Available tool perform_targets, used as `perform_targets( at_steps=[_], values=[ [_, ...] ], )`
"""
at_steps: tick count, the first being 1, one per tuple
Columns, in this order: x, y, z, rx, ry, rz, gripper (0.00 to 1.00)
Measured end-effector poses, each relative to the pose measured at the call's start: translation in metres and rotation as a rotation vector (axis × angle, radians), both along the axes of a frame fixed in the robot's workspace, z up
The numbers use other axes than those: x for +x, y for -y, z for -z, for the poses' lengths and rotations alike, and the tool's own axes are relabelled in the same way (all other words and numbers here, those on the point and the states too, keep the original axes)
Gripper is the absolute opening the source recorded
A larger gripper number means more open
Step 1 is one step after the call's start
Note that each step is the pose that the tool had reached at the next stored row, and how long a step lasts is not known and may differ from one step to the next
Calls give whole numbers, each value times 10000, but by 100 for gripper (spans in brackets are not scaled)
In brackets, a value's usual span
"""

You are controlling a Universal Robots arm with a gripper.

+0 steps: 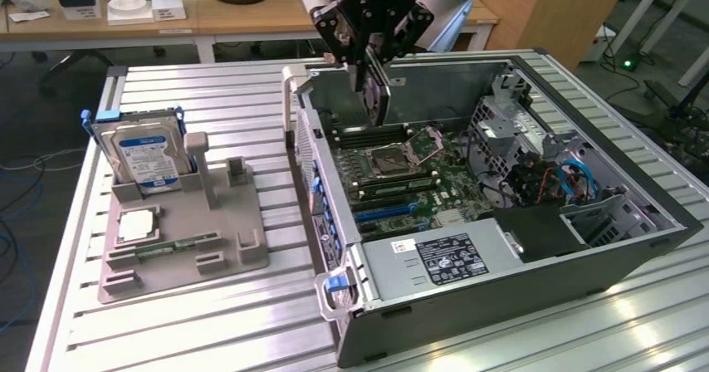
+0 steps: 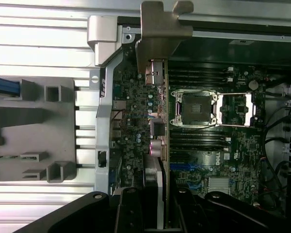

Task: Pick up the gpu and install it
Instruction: 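Pick up the gpu and move the gpu toward the slot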

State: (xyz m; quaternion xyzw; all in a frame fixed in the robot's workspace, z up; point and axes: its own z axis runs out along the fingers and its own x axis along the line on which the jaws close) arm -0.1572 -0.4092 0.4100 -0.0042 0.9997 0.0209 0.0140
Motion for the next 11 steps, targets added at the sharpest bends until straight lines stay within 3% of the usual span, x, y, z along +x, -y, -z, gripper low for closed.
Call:
perform_targets(
  at_steps=[11],
  values=[
    [157,0,0,0,0,0,28]
  ],
)
